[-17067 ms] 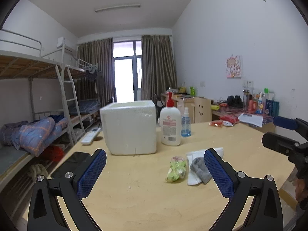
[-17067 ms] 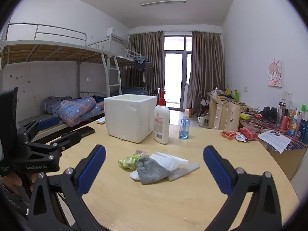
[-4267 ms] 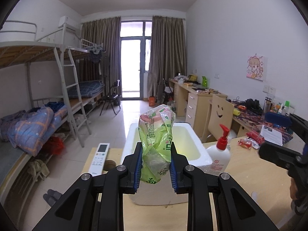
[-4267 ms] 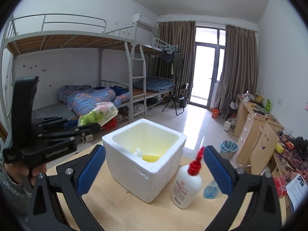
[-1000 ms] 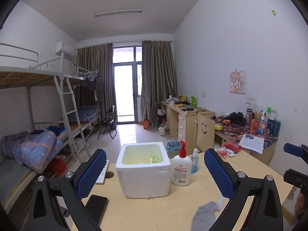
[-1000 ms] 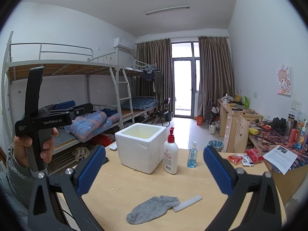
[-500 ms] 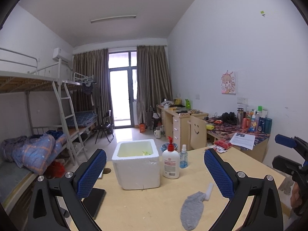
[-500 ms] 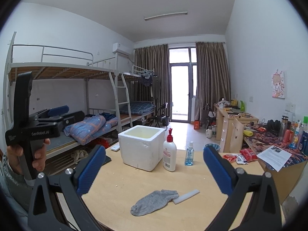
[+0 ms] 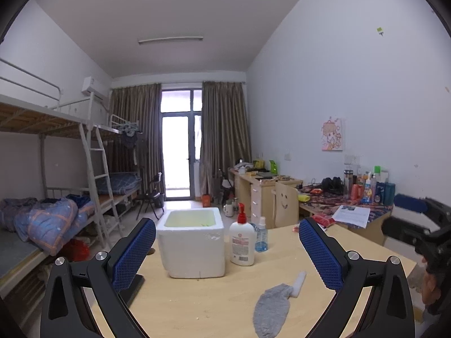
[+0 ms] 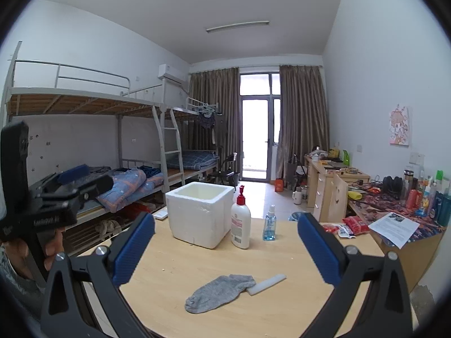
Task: Organize soft objects
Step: 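Withdraw both tools from the foam box back over the table, then move the open left tool over the grey sock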
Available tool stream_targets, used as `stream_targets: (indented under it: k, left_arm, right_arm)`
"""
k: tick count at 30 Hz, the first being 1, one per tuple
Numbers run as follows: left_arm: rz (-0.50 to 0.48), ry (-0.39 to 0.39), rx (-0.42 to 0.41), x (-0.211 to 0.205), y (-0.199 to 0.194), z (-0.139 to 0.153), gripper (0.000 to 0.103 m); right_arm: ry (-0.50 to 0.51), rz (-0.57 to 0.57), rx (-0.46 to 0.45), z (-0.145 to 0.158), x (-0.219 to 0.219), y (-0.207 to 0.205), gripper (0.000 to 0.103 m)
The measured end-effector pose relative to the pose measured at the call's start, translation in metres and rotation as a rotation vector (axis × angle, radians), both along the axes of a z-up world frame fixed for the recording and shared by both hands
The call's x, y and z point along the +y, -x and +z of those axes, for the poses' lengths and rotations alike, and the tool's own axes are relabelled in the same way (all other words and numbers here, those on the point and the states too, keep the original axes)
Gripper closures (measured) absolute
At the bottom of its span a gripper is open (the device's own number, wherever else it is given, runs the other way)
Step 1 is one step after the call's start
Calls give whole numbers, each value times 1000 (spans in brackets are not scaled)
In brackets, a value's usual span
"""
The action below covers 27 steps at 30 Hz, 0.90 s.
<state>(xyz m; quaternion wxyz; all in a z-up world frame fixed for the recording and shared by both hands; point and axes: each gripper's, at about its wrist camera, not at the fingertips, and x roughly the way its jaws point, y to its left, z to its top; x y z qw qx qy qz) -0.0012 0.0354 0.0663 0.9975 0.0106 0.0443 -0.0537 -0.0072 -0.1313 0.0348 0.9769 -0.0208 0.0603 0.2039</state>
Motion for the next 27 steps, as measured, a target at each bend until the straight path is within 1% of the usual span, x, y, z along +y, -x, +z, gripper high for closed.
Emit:
stream_targets:
  k: [2, 7, 13, 20, 24, 27]
  left_arm:
    - [-8, 0, 14, -1, -3, -8, 1]
    - [-30, 14, 51, -3, -7, -22, 1]
    - [-35, 26, 64, -4, -3, -37, 1]
    - [-36, 8, 84, -9, -4, -52, 1]
    - [-42, 9, 92, -11, -6, -59, 1]
    - [-29, -9, 96, -15, -7, -65, 1]
  right_arm:
    - [0, -17, 3, -3, 1, -2, 0]
    - [-11, -9, 25, -12, -3, -6, 0]
    - [25, -50, -7, -23, -2, 0, 0]
    - [33, -79, 14, -38, -1, -1, 0]
    - [58, -127, 5, -46, 1, -5, 0]
    - [52, -127, 23, -53, 0, -8, 0]
